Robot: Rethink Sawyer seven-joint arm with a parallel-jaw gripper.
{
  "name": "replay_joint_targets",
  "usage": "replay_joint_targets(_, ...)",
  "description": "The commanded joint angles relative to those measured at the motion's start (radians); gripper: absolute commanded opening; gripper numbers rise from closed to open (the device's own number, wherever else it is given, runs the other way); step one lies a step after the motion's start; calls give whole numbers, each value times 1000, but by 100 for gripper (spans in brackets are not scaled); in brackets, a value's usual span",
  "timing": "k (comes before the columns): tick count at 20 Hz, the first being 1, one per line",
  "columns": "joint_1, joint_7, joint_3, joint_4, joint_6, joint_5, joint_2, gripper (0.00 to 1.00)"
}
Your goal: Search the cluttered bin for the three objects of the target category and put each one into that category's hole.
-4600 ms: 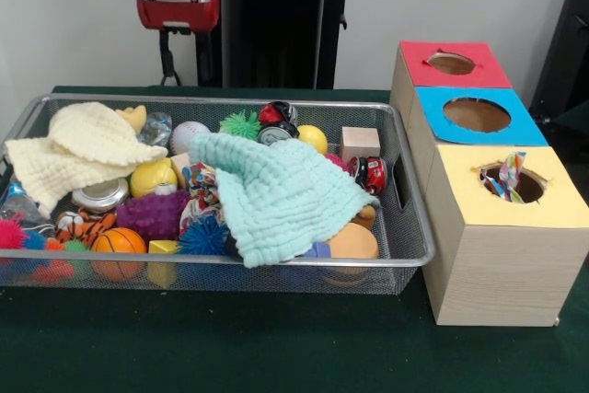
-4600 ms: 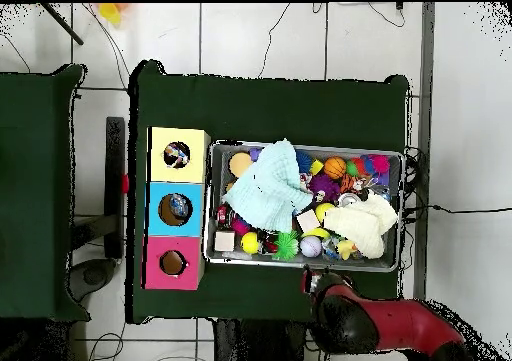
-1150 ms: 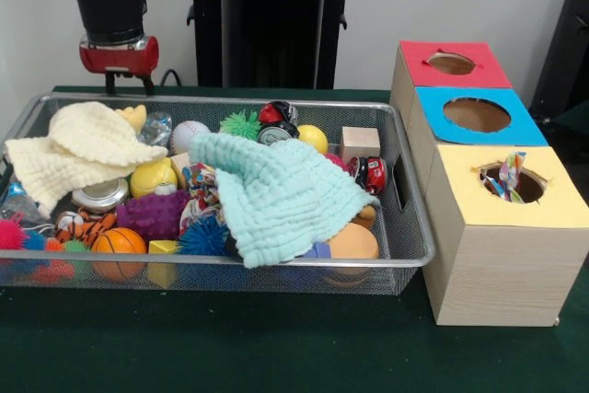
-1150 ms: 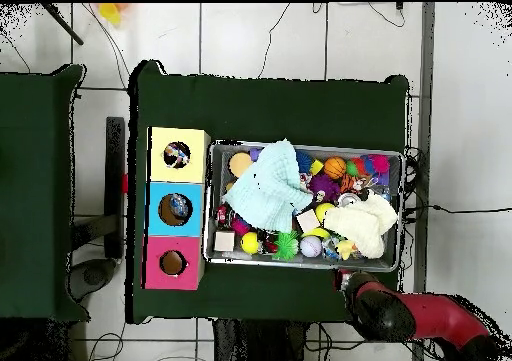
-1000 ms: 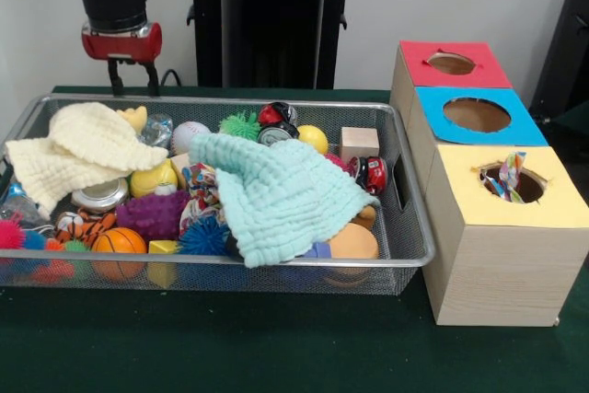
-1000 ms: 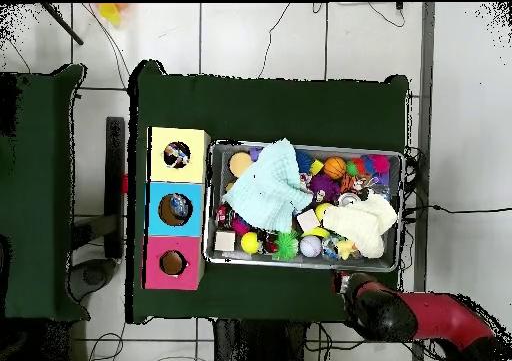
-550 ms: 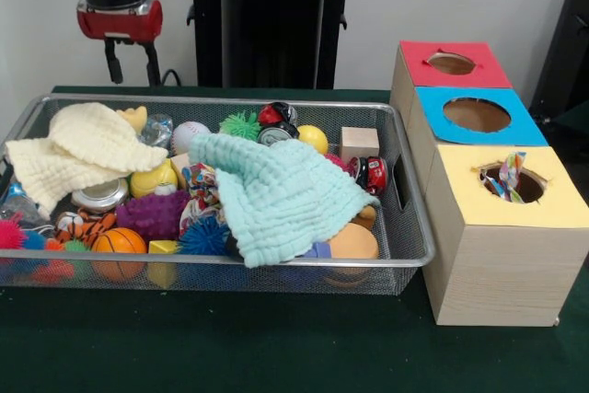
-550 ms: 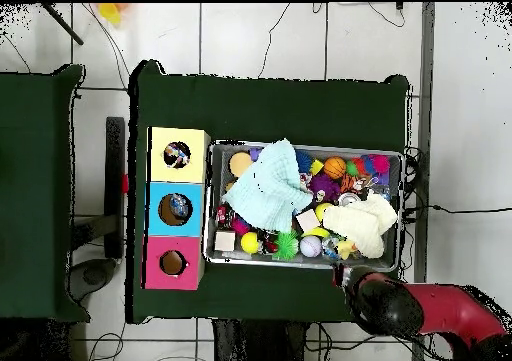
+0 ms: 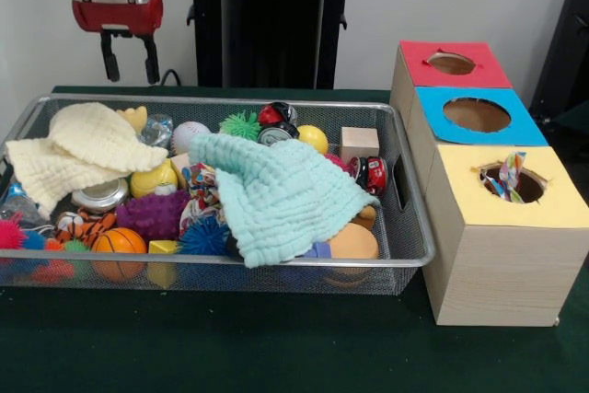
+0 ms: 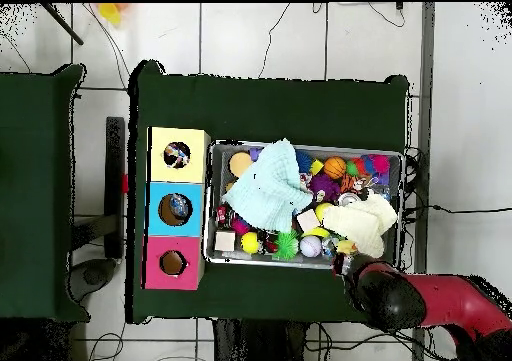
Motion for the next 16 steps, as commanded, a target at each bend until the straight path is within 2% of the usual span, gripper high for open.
replay_joint_targets(1,21,-196,83,-87,81,-1,36,100)
replay_joint_targets(4,52,-195,70,-150,93,-16,94,100)
replay_joint_targets(9,84,-174,21,-238,48,-78,206,100)
replay_joint_targets(16,83,-177,-7,-290,-4,-133,297,100)
